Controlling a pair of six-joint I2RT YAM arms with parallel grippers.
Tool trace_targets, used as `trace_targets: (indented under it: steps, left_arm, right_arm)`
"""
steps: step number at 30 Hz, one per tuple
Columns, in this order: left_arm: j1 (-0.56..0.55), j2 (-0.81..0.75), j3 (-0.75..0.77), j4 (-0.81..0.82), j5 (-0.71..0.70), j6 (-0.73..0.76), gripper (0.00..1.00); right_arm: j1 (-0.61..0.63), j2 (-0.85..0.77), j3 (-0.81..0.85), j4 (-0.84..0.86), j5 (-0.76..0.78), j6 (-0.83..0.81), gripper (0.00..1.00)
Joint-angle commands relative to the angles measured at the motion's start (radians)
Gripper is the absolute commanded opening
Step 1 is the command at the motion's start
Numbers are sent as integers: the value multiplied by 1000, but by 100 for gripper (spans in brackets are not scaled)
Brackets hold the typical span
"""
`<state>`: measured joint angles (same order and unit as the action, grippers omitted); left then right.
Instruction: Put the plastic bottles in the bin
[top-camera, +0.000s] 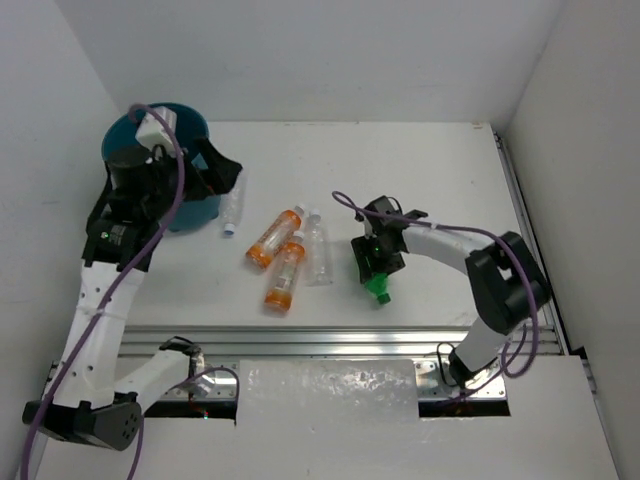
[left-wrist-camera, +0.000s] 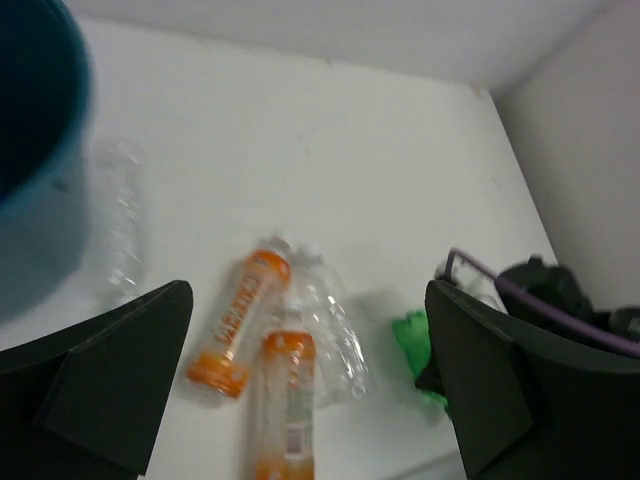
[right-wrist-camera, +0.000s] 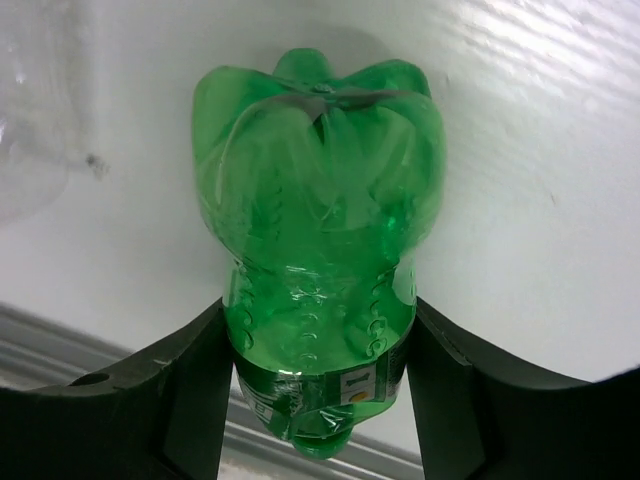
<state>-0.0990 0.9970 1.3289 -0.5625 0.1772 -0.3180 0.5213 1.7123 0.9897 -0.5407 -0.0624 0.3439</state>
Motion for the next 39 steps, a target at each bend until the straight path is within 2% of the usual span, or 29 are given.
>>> trace_targets:
  steps: [1, 3, 5, 7, 8, 11, 14, 16, 20, 23, 24, 27, 29, 30, 31, 32, 33, 34, 36, 37, 39]
  left_arm:
    - [-11, -47, -158, 215, 296, -117, 100]
    - [-34, -66, -279, 310, 436, -174, 100]
    - [-88, -73, -353, 434, 487, -238, 100]
    - [-167, -69, -384, 515, 525, -274, 100]
    - [-197, -61, -401, 606, 544, -298, 100]
    - [-312, -26, -386, 682, 570, -313, 100]
    - [-399, -6, -334, 615, 473, -250, 100]
    - [-424, 9, -330, 624, 470, -248, 100]
    - [-543, 55, -317, 682, 484, -242, 100]
    - [-638, 101, -272, 640, 418, -192, 100]
    - [-651, 123, -261, 629, 385, -184, 100]
    - [-670, 155, -252, 656, 406, -191, 100]
    - [-689, 175, -237, 679, 424, -194, 91]
    - [-696, 181, -228, 679, 432, -193, 83]
    - [-706, 190, -206, 661, 429, -185, 43]
    - [-708, 198, -198, 649, 421, -182, 21]
    - [-709, 200, -192, 639, 397, -179, 4]
    - [-709, 196, -180, 615, 381, -174, 0]
    - [-709, 189, -171, 586, 332, -165, 0]
    - [-709, 175, -168, 572, 297, -162, 0]
    - [-709, 164, -165, 564, 266, -162, 0]
  right_arm:
    - [2, -205, -40, 82, -3, -20, 22]
    - [0, -314, -78, 145, -78, -26, 22]
    - [-1, -469, -114, 226, -236, -34, 21]
    - [-3, -583, -123, 272, -415, -28, 22]
    - [-3, -609, -123, 303, -466, -26, 21]
    - [-4, -692, -128, 367, -617, -14, 21]
    - [-3, -779, -152, 448, -709, 10, 21]
    - [-3, -803, -149, 469, -756, 20, 22]
    - [-1, -800, -105, 463, -818, 33, 22]
    - [-1, -792, -88, 472, -855, 44, 22]
    - [0, -793, -88, 479, -884, 47, 23]
    - [-1, -796, -91, 495, -896, 58, 23]
    - [0, -800, -101, 508, -893, 56, 24]
    - [0, -801, -105, 516, -893, 58, 24]
    - [0, -803, -105, 521, -886, 58, 24]
    - [-1, -803, -103, 518, -878, 58, 24]
    - [0, -803, -102, 513, -872, 55, 25]
    - [0, -803, -100, 506, -857, 44, 25]
    - [0, -806, -103, 490, -840, 40, 35]
    - [-1, -813, -115, 487, -811, 40, 51]
    - [-1, -829, -134, 499, -778, 44, 58]
